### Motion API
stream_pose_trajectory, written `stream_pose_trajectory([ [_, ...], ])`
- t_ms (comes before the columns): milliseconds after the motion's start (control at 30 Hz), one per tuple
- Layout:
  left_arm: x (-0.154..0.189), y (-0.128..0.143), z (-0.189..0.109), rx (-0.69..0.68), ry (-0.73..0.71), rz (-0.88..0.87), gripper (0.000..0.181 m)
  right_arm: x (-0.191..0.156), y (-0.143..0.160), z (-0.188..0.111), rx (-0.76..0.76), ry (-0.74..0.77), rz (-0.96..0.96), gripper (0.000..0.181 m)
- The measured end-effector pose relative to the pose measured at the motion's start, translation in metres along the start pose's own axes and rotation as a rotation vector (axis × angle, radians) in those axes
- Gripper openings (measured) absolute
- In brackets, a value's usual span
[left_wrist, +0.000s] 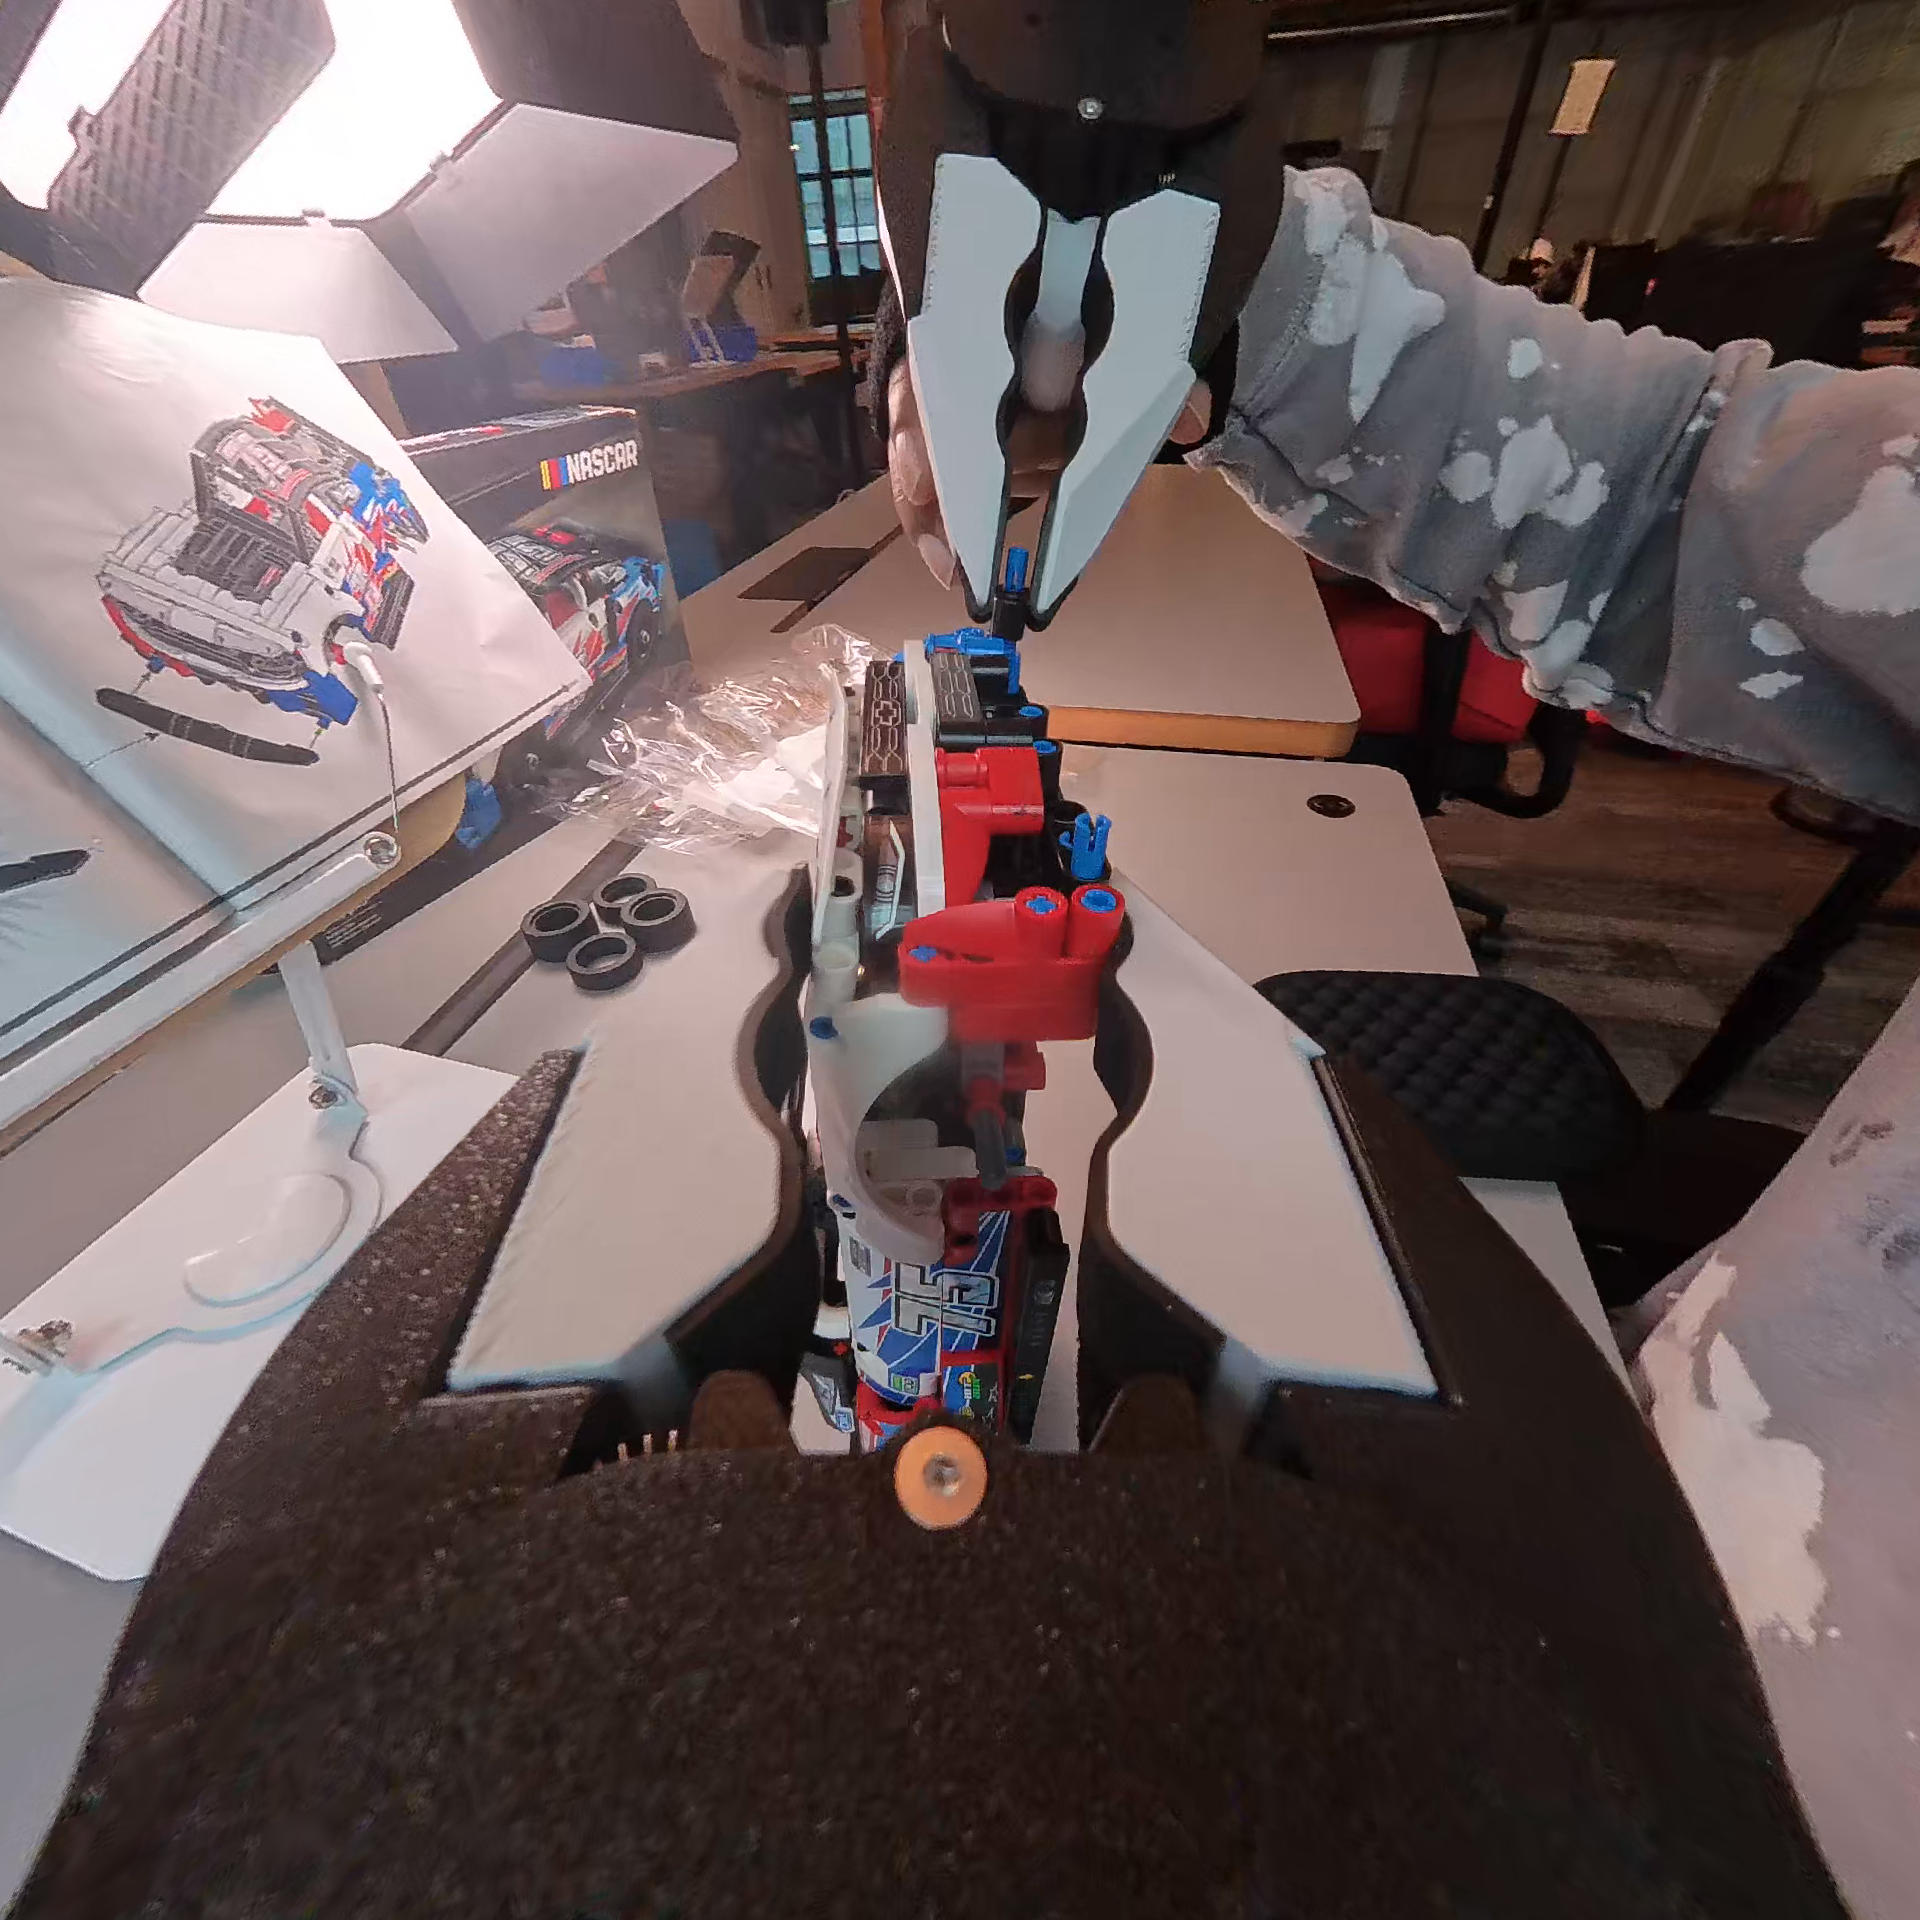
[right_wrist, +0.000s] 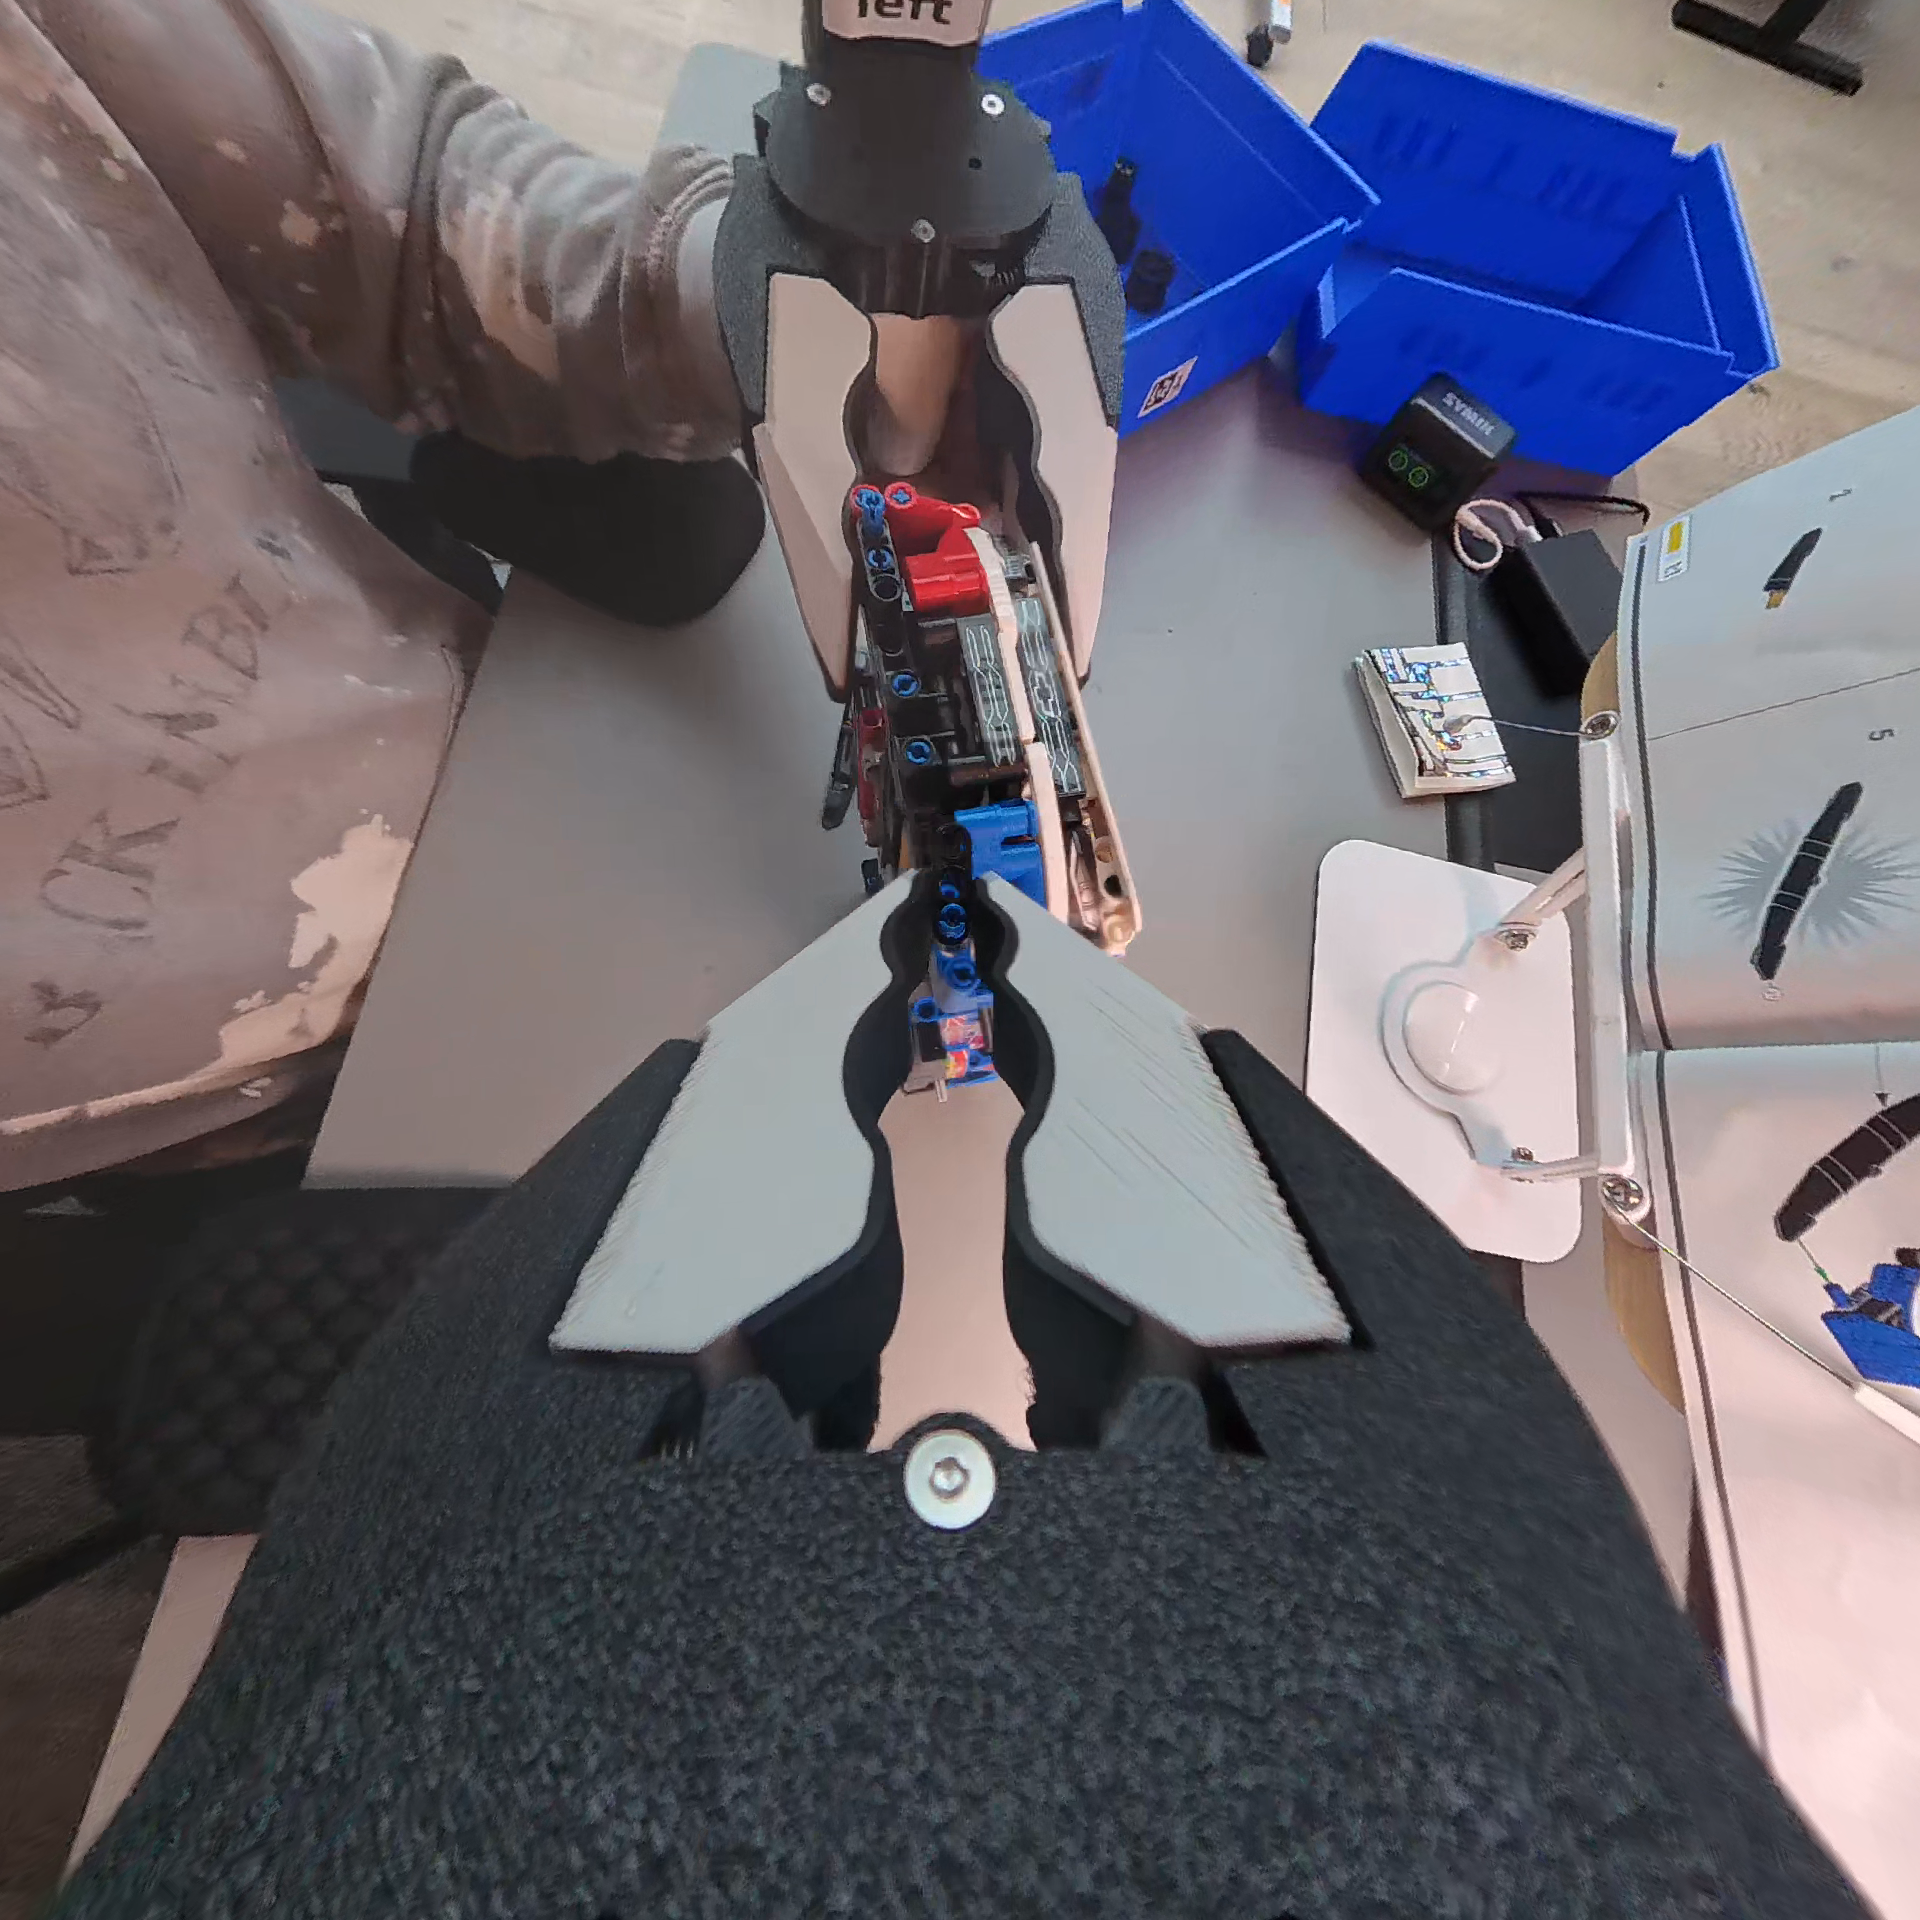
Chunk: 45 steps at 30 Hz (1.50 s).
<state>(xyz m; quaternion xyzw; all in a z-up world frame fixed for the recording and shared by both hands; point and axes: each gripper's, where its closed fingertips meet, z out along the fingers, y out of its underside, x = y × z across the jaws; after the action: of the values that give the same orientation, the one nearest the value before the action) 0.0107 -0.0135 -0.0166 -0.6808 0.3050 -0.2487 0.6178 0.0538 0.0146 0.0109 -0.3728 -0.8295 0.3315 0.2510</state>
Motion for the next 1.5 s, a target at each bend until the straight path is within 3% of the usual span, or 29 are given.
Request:
stream_pose_trajectory([
  [567,-0.009,0.001,-0.004,-0.017,0.176,-0.011,0.052,-0.001,0.0,0.009,-0.219,-0.078,0.028,0.006],
  [1100,-0.015,0.001,-0.006,0.027,0.182,-0.055,0.052,0.0,-0.003,0.014,-0.064,-0.053,0.18,0.006],
  [1500,-0.018,0.001,-0.006,0.027,0.179,-0.071,0.052,0.004,0.0,0.015,-0.191,-0.06,0.195,0.007],
])
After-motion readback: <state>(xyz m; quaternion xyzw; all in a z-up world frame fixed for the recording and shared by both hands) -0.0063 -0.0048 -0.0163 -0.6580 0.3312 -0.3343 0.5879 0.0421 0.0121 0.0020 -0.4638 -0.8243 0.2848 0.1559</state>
